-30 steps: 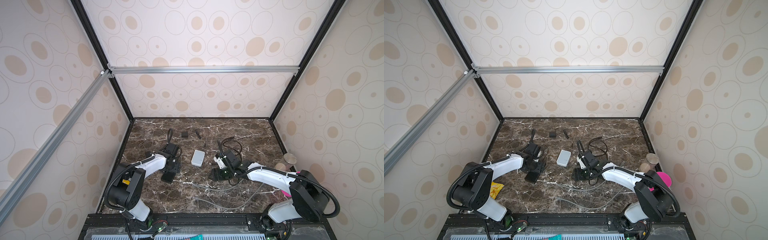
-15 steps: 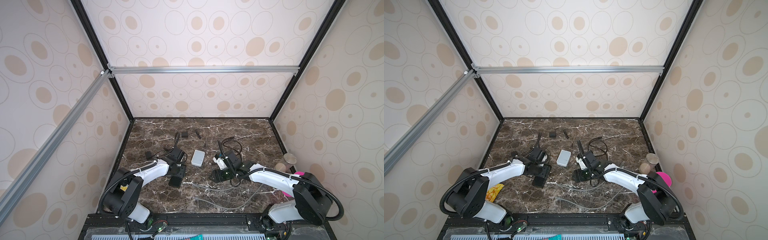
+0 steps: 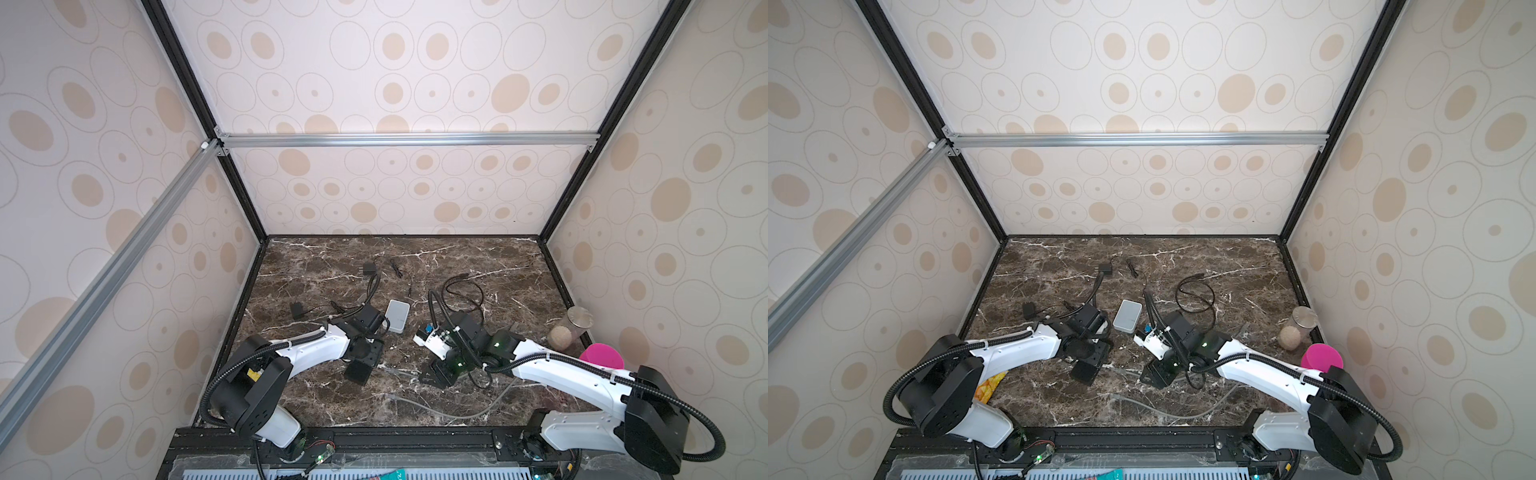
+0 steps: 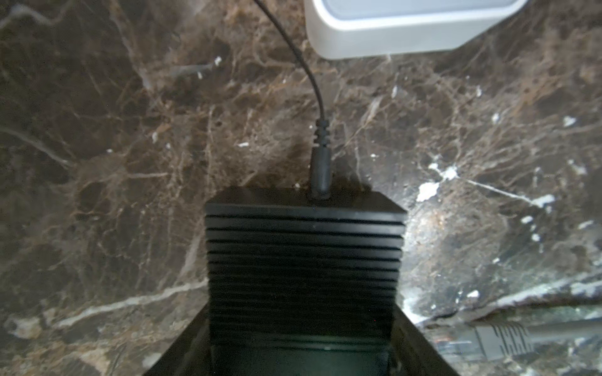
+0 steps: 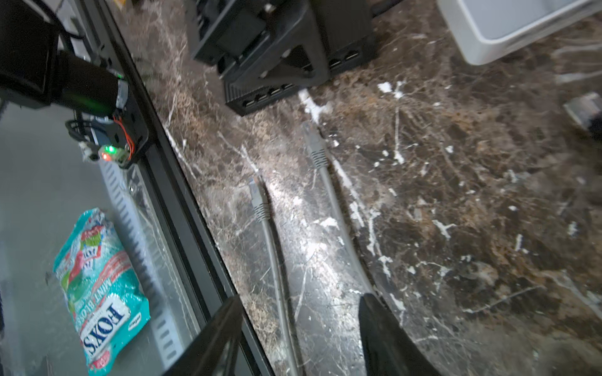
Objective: Insert the plug into the switch port
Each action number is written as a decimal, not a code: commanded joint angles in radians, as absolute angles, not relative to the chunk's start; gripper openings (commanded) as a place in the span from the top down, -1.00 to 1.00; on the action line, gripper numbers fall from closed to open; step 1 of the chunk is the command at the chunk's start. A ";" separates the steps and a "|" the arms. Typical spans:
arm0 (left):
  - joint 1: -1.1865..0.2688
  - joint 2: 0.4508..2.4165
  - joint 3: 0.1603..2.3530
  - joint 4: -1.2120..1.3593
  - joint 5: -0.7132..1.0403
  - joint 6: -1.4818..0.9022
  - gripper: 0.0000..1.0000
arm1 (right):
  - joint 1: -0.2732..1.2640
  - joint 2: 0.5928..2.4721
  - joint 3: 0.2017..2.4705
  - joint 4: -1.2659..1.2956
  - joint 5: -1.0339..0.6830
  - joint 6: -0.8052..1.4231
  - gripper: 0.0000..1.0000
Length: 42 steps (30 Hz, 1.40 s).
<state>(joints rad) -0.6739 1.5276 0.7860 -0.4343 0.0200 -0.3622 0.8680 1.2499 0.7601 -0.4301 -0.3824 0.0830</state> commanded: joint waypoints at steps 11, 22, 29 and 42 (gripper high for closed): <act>-0.675 1.374 0.880 -0.515 0.004 -0.498 -0.97 | 1.087 1.381 0.773 -0.443 -0.270 -0.011 0.12; -0.579 0.856 0.901 -0.612 -0.026 -0.663 -0.96 | 1.213 1.530 0.885 -0.488 -0.016 -0.036 0.08; -0.564 0.544 0.780 -0.623 -0.067 -0.745 -0.96 | 1.227 1.660 1.004 -0.557 -0.011 -0.090 0.24; -0.563 0.406 0.773 -0.687 -0.139 -0.658 -0.96 | 1.229 1.802 1.098 -0.588 -0.004 -0.088 0.43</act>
